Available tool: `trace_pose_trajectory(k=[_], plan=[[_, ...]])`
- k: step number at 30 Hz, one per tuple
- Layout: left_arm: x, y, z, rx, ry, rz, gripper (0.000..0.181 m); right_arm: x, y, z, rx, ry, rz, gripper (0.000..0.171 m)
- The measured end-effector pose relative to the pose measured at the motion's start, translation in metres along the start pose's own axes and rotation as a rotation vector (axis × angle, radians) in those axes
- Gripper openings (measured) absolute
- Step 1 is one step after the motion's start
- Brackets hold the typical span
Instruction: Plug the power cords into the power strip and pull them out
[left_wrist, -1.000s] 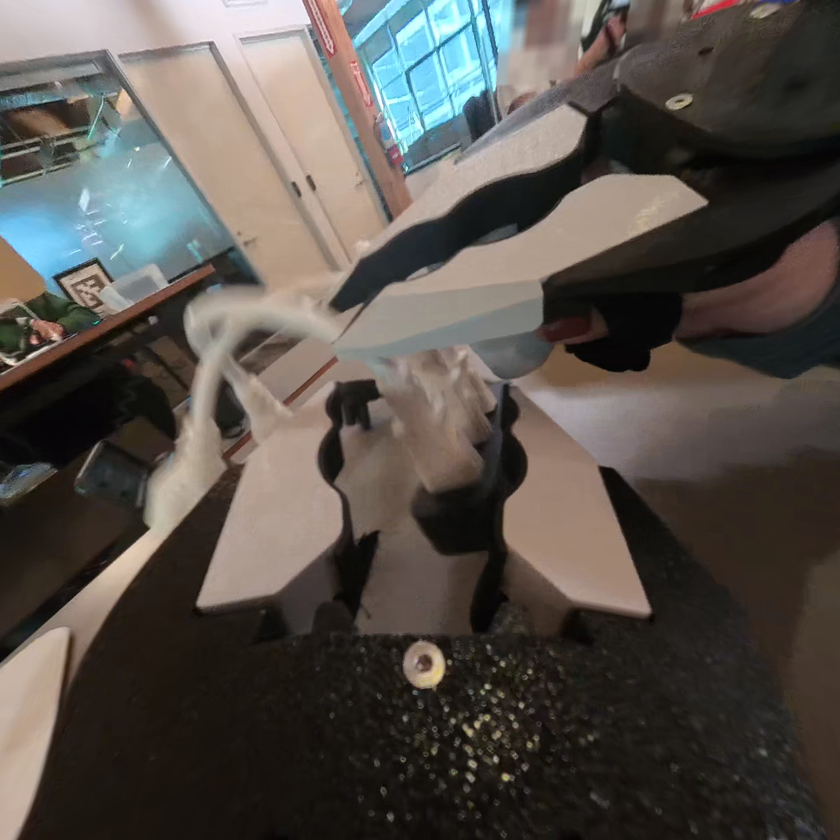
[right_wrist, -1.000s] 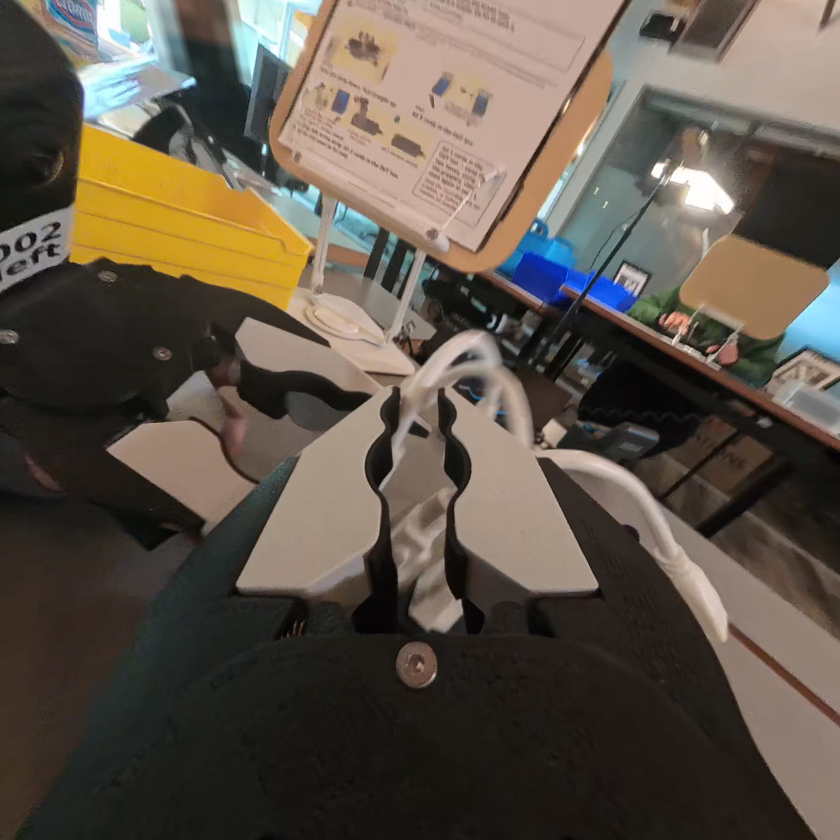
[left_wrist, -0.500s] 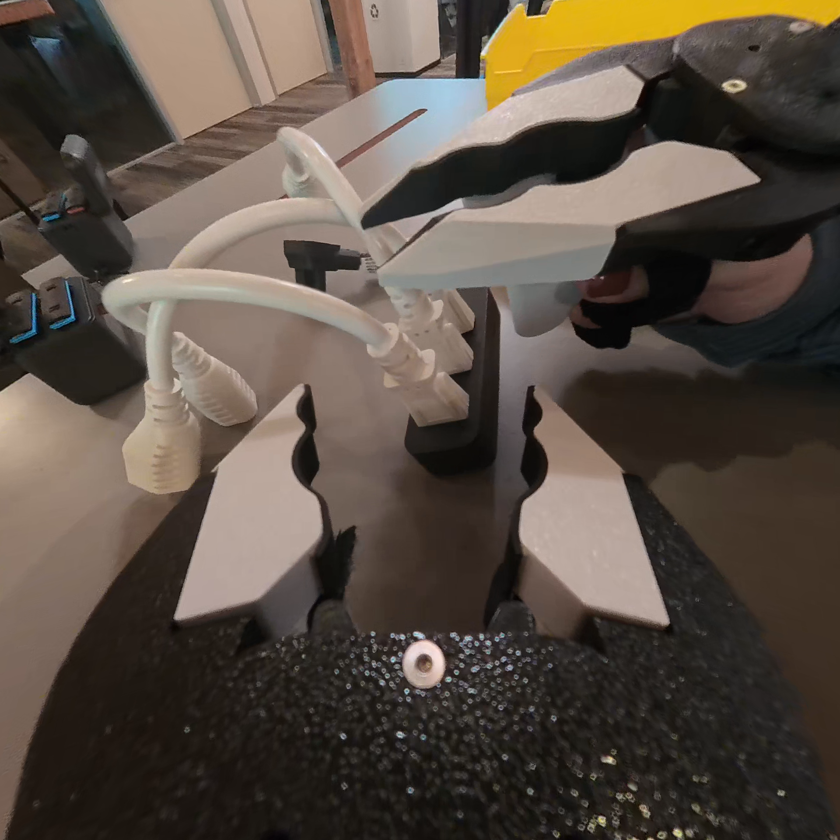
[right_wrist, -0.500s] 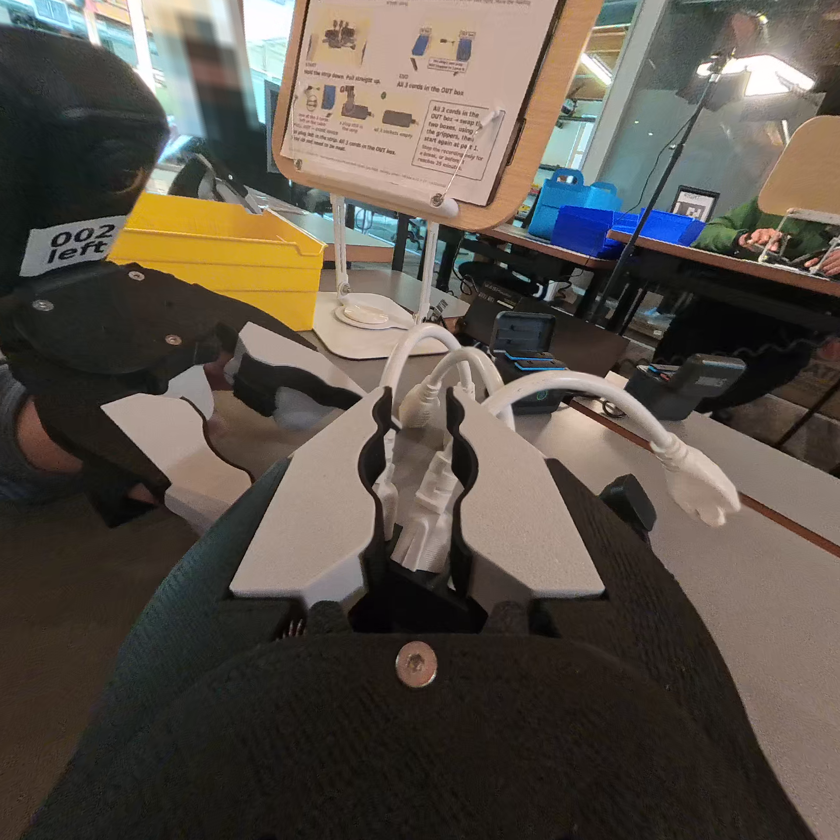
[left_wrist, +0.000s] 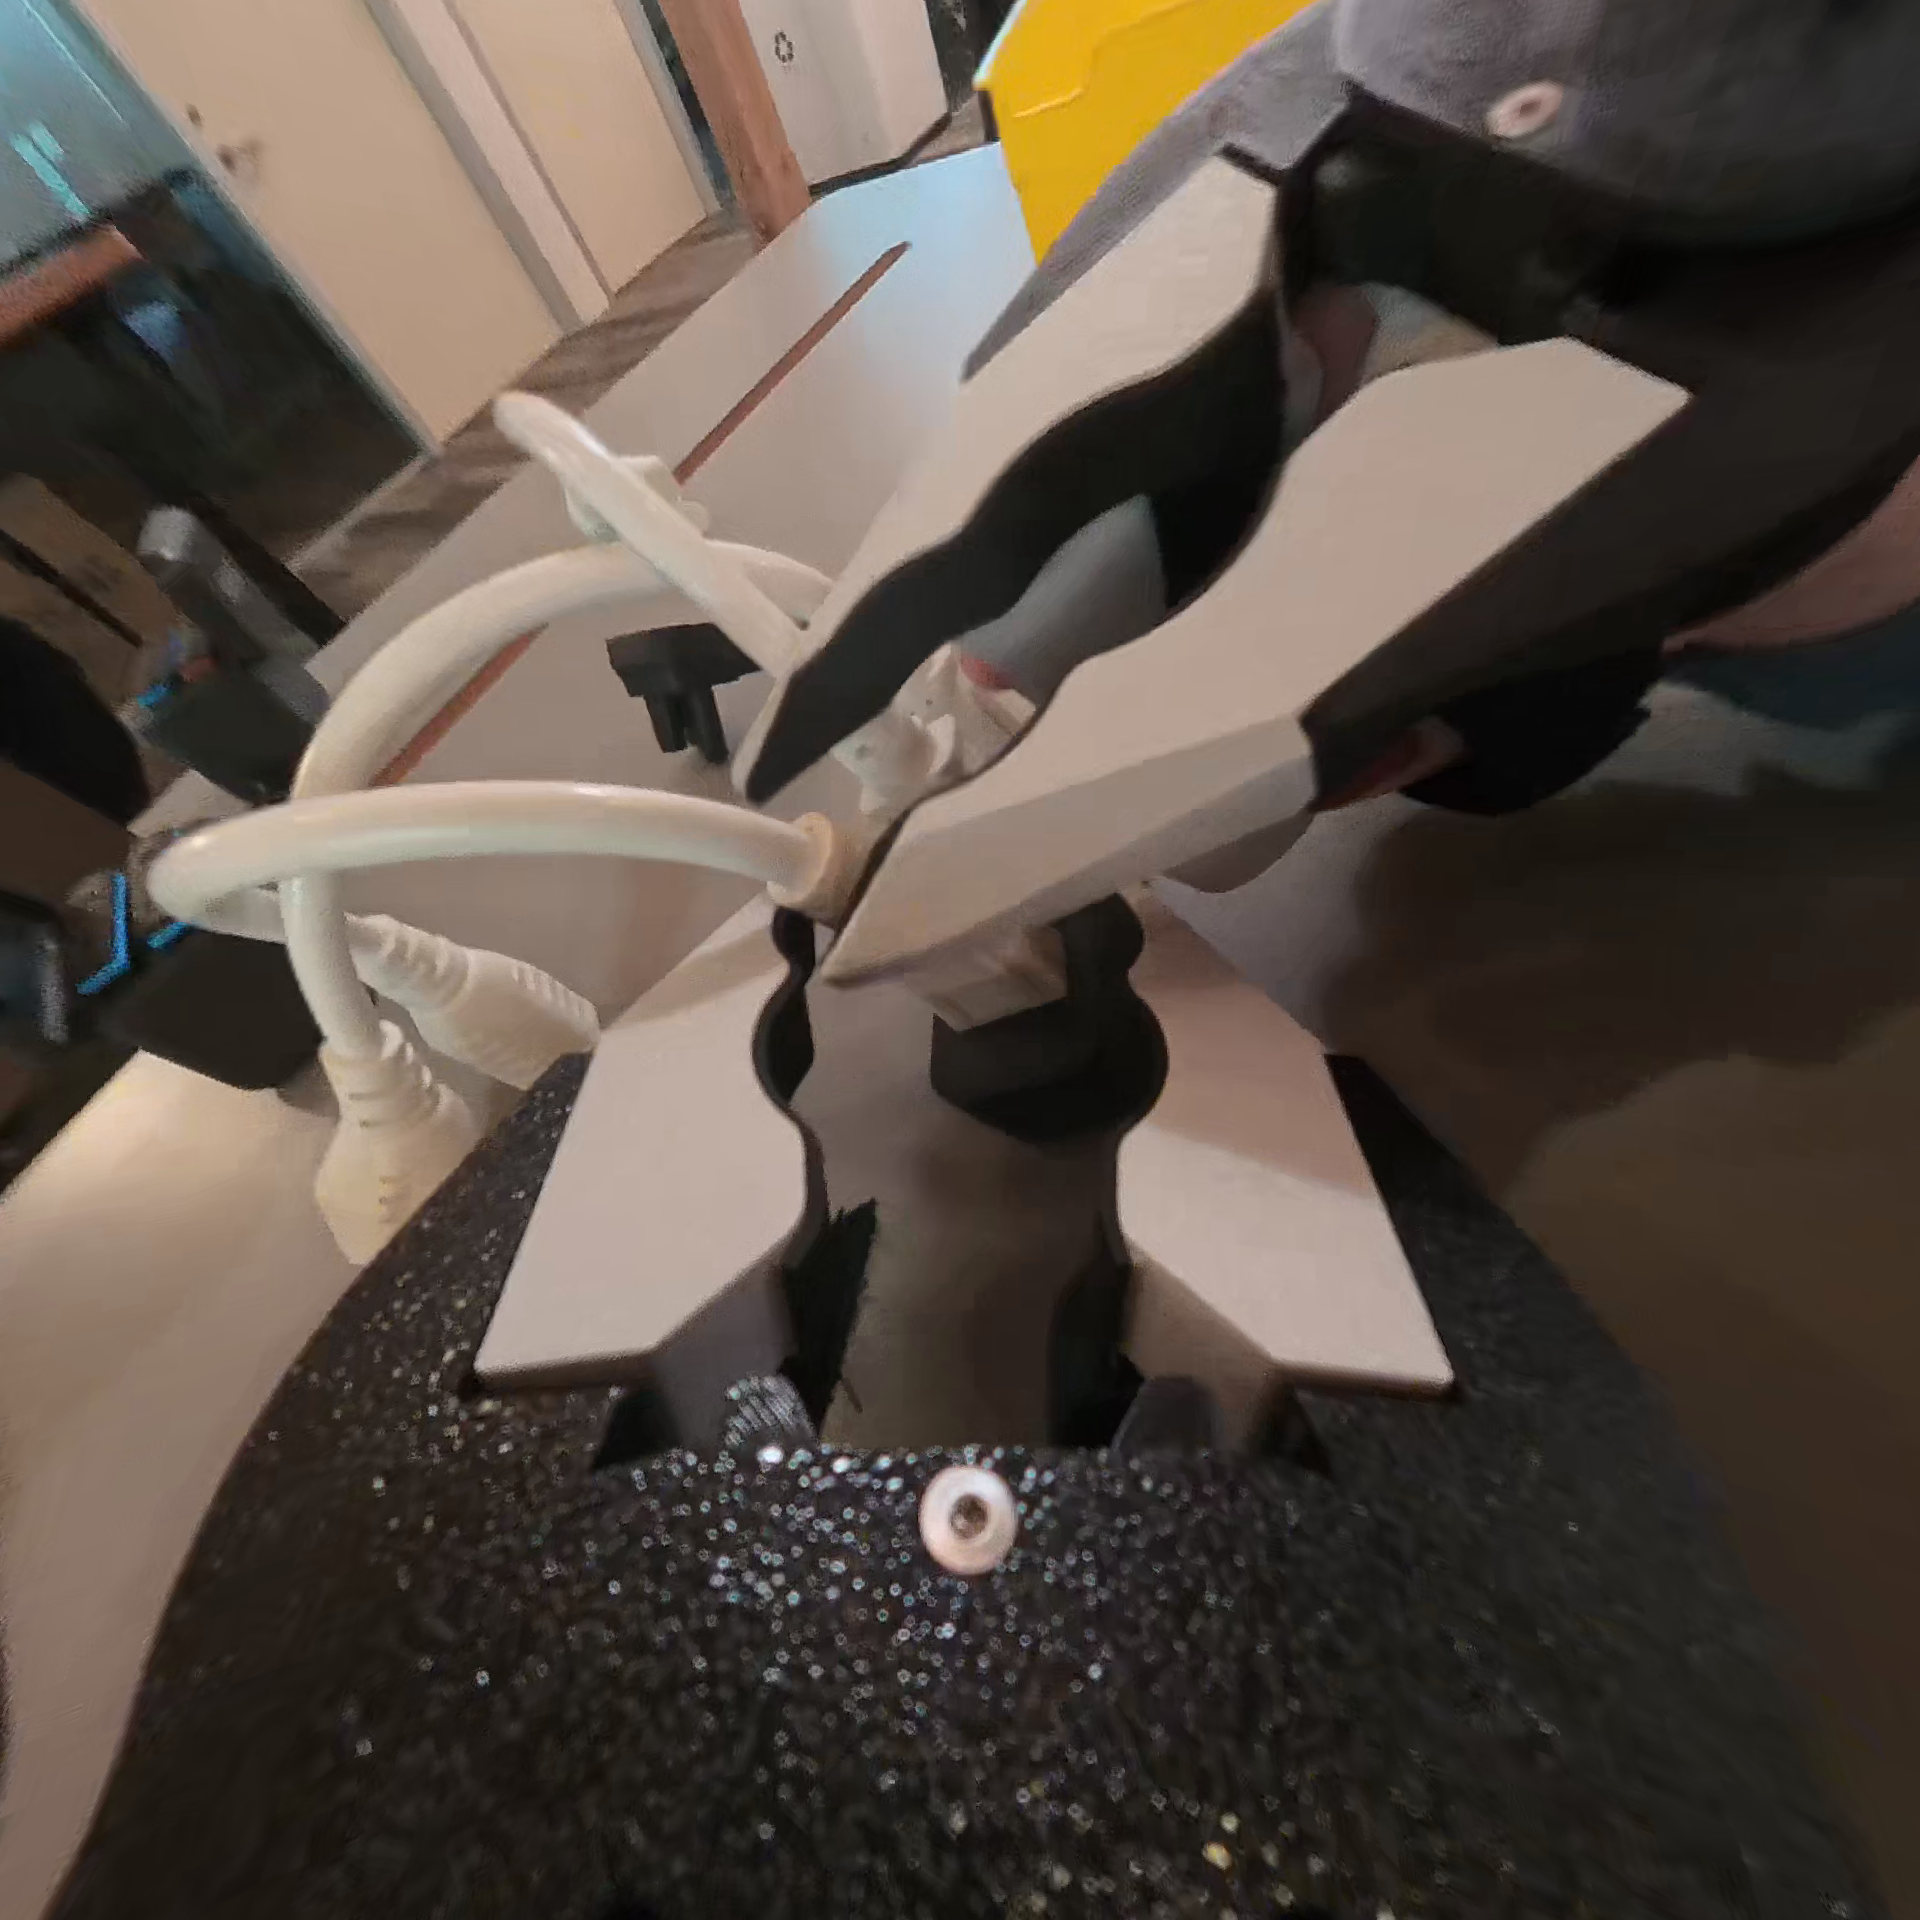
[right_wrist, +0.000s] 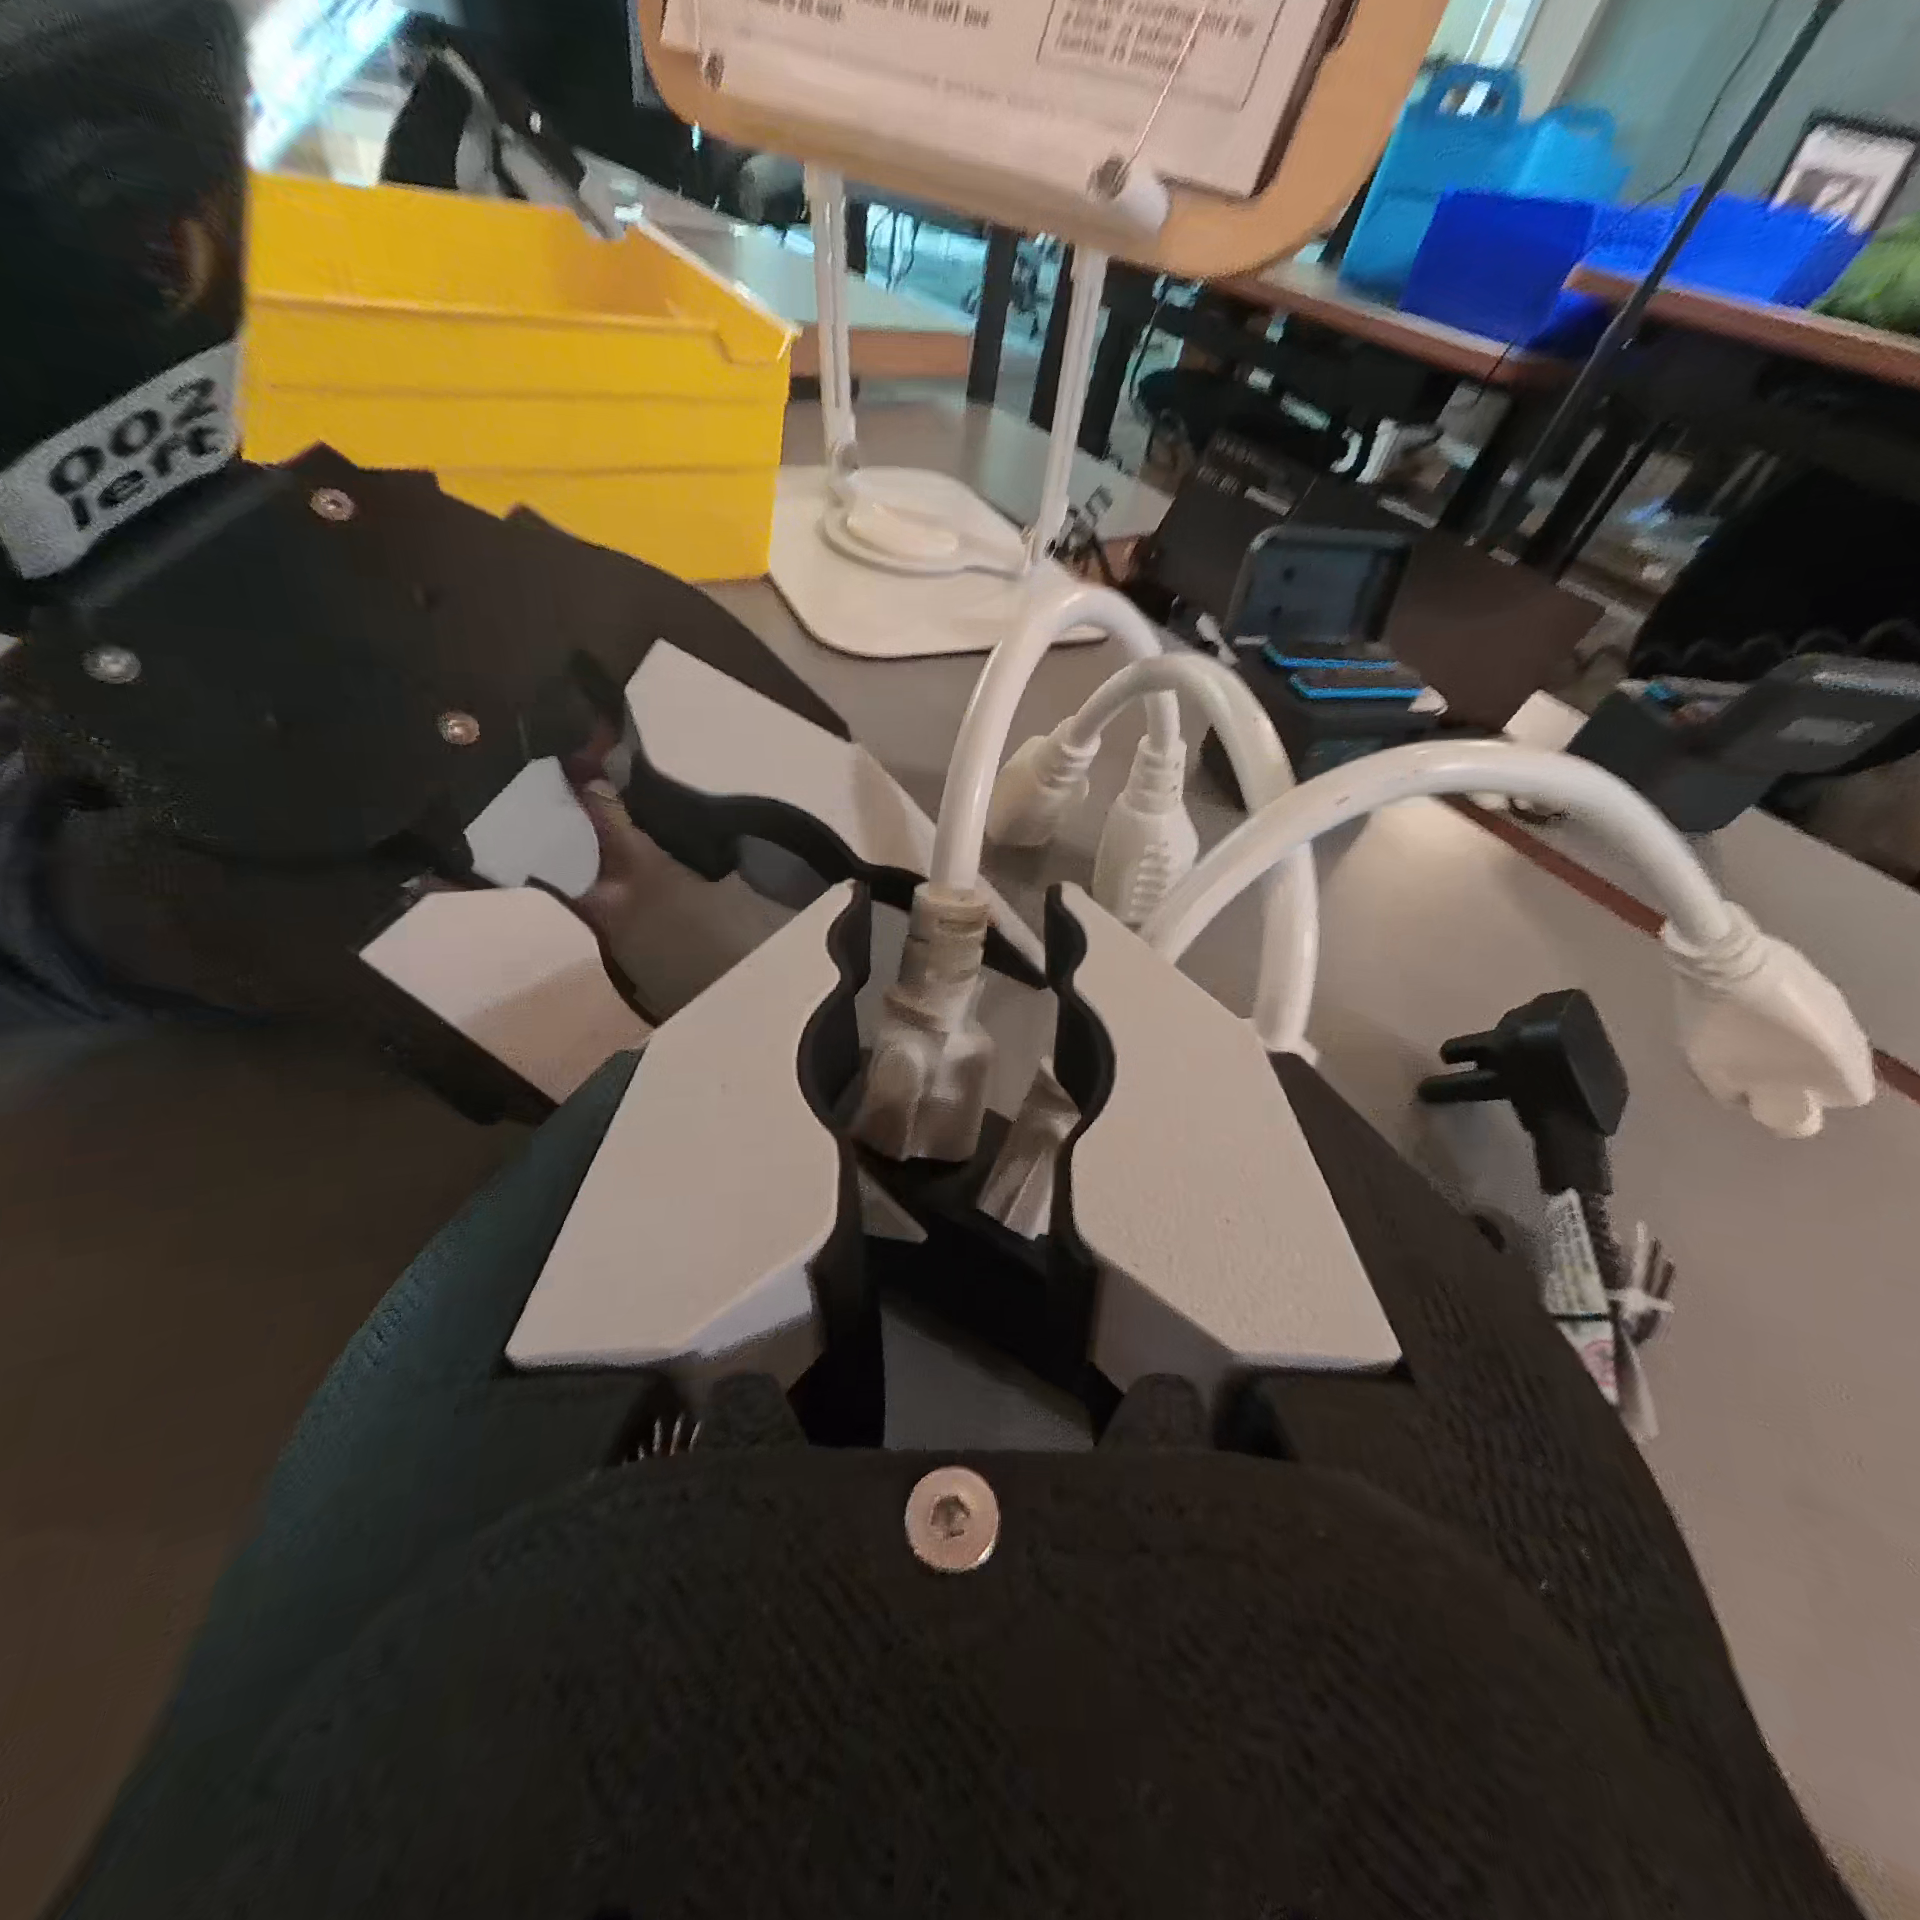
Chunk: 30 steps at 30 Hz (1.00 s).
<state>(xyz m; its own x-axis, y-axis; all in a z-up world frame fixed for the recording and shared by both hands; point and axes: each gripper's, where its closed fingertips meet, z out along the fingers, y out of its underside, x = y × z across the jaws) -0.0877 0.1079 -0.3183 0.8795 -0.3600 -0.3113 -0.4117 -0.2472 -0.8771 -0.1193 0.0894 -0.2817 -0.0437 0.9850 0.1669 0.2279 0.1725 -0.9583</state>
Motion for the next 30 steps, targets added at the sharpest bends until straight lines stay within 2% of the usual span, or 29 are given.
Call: trace_pose_trajectory(k=[6,9,12,15,26,30], plan=[[0.006,-0.001,-0.002,0.011,-0.002,0.072,0.053,-0.003,0.008,0.0,-0.09,0.052,-0.137,0.021],[0.009,0.001,-0.004,-0.004,0.004,0.071,0.055,-0.007,0.011,-0.001,-0.104,0.043,-0.131,0.016],[0.01,0.014,-0.002,-0.097,-0.011,0.038,0.08,-0.005,0.013,-0.004,-0.116,0.008,-0.039,0.015],[0.019,0.021,0.002,-0.174,0.051,-0.078,0.098,-0.001,0.015,-0.009,-0.116,0.002,0.021,0.014],[0.027,0.034,0.011,-0.287,0.165,-0.27,0.079,0.001,0.016,-0.011,-0.149,0.066,0.052,0.014],[0.033,0.03,0.011,-0.271,0.191,-0.255,0.056,0.005,0.016,-0.011,-0.146,0.099,0.073,0.014]])
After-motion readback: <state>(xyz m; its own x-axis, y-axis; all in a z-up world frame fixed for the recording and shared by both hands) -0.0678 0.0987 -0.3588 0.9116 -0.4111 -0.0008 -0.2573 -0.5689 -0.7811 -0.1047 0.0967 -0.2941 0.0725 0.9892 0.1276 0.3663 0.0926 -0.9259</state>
